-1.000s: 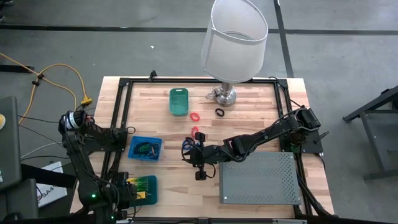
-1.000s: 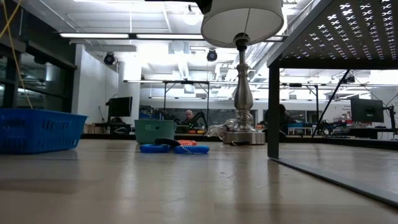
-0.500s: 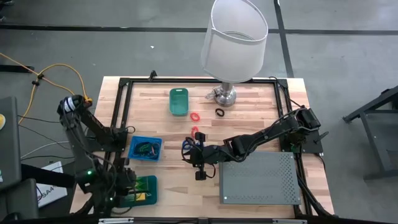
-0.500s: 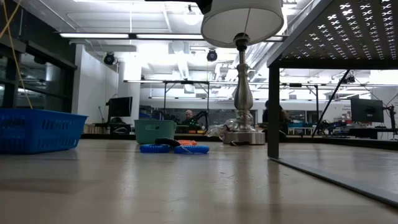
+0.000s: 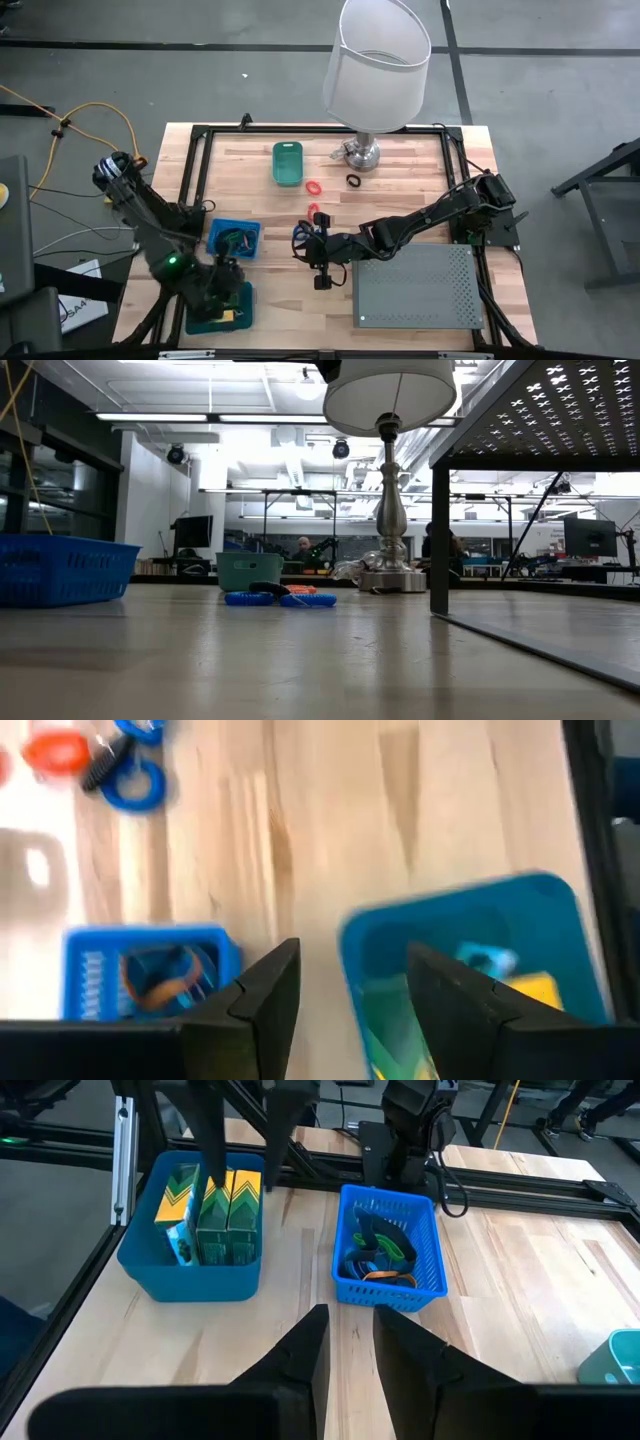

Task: Pick & Place Office Desk Supplies
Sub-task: Put the bottom black spring rubberband into the green bin

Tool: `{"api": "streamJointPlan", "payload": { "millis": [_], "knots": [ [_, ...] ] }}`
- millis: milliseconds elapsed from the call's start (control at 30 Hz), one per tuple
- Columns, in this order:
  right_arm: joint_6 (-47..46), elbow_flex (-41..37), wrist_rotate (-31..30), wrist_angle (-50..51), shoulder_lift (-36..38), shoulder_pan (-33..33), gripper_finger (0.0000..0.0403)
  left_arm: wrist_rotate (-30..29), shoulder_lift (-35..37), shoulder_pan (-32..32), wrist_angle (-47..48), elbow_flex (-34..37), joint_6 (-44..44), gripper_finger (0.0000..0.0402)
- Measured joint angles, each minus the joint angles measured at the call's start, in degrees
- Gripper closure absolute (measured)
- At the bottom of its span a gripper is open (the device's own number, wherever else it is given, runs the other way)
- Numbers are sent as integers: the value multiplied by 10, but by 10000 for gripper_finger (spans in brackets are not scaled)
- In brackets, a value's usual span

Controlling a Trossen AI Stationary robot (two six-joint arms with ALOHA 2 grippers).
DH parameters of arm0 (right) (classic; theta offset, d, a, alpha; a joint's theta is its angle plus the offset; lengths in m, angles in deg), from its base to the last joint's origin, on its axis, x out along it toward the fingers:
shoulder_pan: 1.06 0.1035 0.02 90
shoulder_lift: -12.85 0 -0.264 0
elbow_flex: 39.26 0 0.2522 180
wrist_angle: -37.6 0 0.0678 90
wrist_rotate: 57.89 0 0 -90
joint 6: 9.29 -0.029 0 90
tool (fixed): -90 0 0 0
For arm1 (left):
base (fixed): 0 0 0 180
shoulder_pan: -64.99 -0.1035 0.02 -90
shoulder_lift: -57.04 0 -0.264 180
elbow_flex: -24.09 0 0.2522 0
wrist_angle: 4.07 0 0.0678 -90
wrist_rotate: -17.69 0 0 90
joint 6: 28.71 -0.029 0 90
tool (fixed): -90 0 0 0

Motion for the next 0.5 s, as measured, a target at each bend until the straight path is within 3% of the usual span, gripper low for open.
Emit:
{"api": "streamJointPlan", "payload": {
  "millis": [200, 367, 500],
  "knots": [
    [0, 0, 0, 0, 0, 0, 334, 36, 12, -91, -39, 14, -116, 229],
    [0, 0, 0, 0, 0, 0, 334, 106, 56, -163, -130, 82, -193, 229],
    [0, 0, 0, 0, 0, 0, 334, 118, 100, -218, -175, 139, -237, 229]
  ]
}}
